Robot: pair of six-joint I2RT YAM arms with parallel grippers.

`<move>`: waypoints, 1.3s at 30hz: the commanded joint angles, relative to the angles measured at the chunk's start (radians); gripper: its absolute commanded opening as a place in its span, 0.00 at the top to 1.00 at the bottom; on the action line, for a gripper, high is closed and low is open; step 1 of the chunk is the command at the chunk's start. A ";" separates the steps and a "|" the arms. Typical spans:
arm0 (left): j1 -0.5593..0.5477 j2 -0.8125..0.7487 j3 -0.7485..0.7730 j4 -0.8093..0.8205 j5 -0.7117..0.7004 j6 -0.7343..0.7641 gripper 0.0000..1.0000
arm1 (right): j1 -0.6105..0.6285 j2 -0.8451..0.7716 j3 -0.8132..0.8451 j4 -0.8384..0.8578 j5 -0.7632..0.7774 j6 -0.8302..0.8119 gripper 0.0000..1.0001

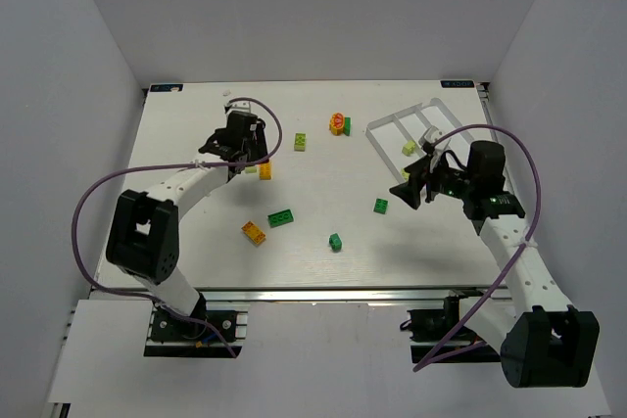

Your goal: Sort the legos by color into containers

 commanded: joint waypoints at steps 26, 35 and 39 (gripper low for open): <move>0.161 0.356 0.204 -0.037 0.167 0.090 0.36 | 0.097 0.085 0.067 -0.034 0.159 -0.076 0.28; 0.161 0.378 0.216 -0.049 0.182 0.094 0.51 | 0.098 0.088 0.070 -0.034 0.162 -0.072 0.28; 0.161 0.361 0.215 -0.060 0.188 0.099 0.73 | 0.096 0.086 0.068 -0.034 0.165 -0.072 0.29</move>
